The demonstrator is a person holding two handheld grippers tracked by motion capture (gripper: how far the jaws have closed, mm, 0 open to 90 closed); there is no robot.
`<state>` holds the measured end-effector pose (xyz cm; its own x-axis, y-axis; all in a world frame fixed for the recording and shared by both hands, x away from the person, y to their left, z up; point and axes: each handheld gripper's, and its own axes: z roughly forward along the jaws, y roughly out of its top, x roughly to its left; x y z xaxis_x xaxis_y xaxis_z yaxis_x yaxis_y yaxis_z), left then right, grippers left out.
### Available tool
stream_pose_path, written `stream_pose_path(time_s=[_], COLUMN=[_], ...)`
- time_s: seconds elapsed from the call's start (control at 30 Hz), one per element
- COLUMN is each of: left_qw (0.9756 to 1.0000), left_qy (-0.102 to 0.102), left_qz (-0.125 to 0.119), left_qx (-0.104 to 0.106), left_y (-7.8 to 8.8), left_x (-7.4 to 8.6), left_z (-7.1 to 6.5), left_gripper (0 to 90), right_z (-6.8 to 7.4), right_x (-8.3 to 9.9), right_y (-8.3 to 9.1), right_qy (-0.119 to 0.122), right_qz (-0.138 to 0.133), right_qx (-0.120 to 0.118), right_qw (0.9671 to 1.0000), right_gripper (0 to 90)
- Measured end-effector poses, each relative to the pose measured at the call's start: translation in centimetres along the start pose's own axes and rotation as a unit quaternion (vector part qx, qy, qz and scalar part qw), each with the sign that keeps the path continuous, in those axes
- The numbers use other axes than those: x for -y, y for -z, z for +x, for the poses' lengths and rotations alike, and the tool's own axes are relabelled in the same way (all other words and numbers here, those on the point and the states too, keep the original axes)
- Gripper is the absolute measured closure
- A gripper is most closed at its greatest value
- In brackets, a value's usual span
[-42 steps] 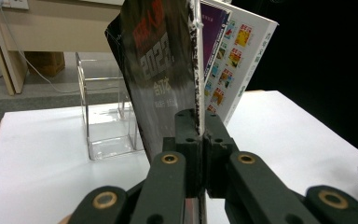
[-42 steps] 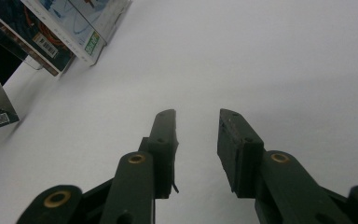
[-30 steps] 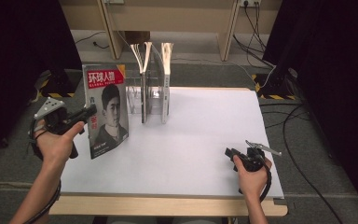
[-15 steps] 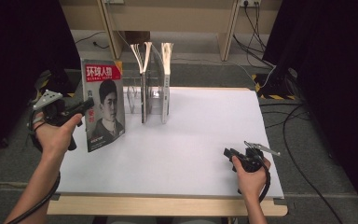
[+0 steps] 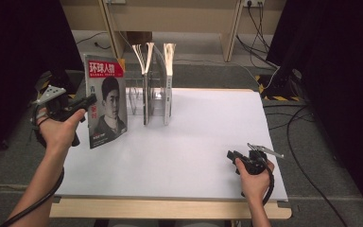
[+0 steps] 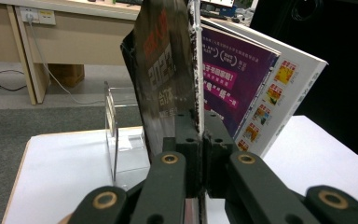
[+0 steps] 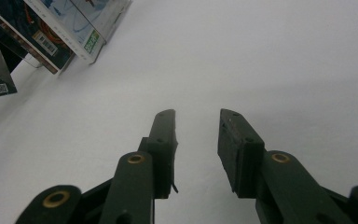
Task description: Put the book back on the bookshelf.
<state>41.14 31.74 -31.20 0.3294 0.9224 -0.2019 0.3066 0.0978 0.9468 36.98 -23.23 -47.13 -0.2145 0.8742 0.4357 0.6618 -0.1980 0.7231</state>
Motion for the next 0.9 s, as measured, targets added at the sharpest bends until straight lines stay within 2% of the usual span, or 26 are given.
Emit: stream_pose_path(time_s=[0.3, 0.33, 0.5, 0.7, 0.73, 0.9], left_qw=[1.0000, 1.0000, 0.9999, 0.9998, 0.9998, 0.9997], left_qy=[0.001, 0.001, -0.005, -0.002, -0.003, -0.008], left_qz=[0.000, 0.000, -0.005, -0.009, -0.010, -0.012], left_qx=[-0.007, -0.007, -0.014, -0.016, -0.017, -0.020], left_y=[-1.2, -1.2, -1.8, -2.5, -2.6, -3.0], left_x=[-0.7, -0.7, -1.3, -1.8, -1.8, -2.0], left_z=[0.3, 0.3, 0.5, 0.6, 0.7, 0.7], left_gripper=[86.9, 86.9, 86.9, 86.9, 86.8, 86.9], right_z=[0.0, -0.2, -0.1, -0.2, -0.1, -0.2], right_x=[-0.2, -0.2, -0.1, -0.1, -0.1, 0.0], right_y=[0.2, 0.2, 0.4, 0.5, 0.5, 0.3], right_qy=[-0.006, 0.002, -0.006, -0.002, -0.008, 0.001], right_qz=[-0.005, -0.008, -0.005, -0.006, -0.006, -0.004], right_qx=[0.002, 0.003, 0.004, 0.005, 0.004, 0.005], right_qw=[1.0000, 1.0000, 1.0000, 1.0000, 0.9999, 1.0000], right_gripper=[67.1, 67.1, 67.1, 67.1, 67.1, 67.1])
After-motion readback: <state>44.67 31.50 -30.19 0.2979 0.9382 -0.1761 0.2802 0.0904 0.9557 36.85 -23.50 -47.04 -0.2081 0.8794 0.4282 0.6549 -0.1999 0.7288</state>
